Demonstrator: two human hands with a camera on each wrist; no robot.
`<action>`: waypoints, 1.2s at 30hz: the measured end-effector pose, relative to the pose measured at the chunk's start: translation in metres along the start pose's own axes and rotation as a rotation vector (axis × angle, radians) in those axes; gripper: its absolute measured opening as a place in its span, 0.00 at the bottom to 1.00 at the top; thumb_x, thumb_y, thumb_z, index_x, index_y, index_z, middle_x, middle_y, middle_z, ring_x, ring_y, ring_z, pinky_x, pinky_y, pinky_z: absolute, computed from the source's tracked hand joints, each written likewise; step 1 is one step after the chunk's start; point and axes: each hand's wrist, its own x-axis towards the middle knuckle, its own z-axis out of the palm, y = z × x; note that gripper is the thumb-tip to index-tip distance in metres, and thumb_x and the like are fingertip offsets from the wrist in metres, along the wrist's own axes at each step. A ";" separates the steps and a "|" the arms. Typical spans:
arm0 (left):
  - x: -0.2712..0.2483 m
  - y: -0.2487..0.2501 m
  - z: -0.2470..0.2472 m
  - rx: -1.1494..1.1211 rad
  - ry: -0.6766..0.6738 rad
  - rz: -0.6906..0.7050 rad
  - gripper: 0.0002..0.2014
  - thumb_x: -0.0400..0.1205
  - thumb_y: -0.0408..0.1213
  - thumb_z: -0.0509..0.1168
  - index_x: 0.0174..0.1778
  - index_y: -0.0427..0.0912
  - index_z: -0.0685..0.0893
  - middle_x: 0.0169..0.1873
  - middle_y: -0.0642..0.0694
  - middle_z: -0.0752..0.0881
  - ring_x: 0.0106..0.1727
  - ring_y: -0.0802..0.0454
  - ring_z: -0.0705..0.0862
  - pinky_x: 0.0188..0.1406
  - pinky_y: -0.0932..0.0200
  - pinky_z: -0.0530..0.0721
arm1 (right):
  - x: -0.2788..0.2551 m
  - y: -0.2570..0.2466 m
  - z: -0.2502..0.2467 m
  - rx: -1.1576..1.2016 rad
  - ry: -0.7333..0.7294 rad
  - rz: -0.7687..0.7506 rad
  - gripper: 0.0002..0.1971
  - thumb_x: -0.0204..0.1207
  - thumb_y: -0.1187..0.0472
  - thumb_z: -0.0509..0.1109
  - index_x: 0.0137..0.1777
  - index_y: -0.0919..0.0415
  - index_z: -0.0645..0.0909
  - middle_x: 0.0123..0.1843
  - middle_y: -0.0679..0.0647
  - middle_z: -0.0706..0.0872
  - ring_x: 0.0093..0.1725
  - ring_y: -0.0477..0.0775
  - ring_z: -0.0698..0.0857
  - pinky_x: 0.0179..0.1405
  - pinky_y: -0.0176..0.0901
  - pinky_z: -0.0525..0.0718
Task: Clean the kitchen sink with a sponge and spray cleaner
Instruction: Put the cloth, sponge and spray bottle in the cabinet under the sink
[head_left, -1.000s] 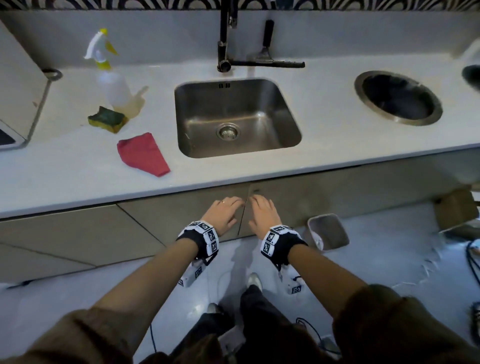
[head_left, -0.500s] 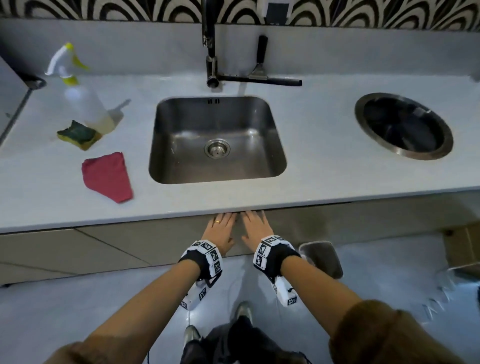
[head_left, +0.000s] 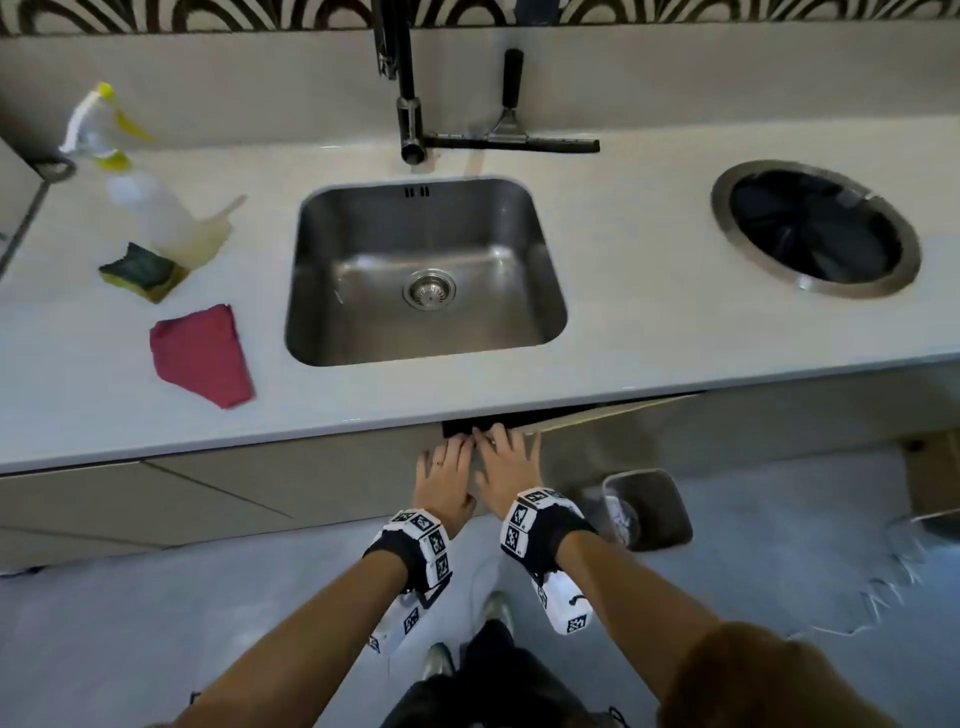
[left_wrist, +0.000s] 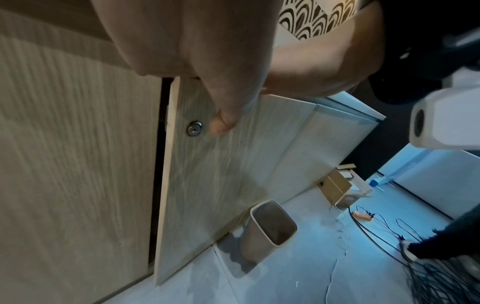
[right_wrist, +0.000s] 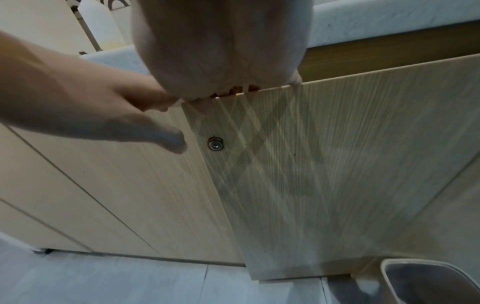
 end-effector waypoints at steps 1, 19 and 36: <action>-0.004 -0.001 0.003 0.012 0.017 0.028 0.38 0.79 0.43 0.61 0.82 0.43 0.51 0.80 0.47 0.58 0.79 0.48 0.60 0.79 0.45 0.59 | -0.006 -0.001 0.003 0.004 0.038 0.011 0.31 0.75 0.50 0.46 0.79 0.55 0.60 0.74 0.56 0.64 0.76 0.60 0.62 0.79 0.73 0.44; -0.004 -0.015 -0.062 0.140 0.189 0.268 0.36 0.83 0.46 0.56 0.84 0.47 0.45 0.84 0.48 0.44 0.85 0.47 0.44 0.81 0.39 0.44 | -0.104 0.008 0.039 -0.126 0.091 0.184 0.23 0.83 0.47 0.50 0.73 0.58 0.68 0.76 0.54 0.66 0.77 0.58 0.63 0.80 0.66 0.49; 0.020 0.041 -0.063 0.144 -0.016 0.021 0.45 0.82 0.49 0.61 0.82 0.35 0.37 0.82 0.36 0.34 0.82 0.31 0.36 0.79 0.33 0.42 | -0.175 0.070 0.056 -0.091 0.143 0.596 0.22 0.76 0.60 0.65 0.70 0.65 0.73 0.79 0.60 0.60 0.70 0.66 0.66 0.76 0.61 0.62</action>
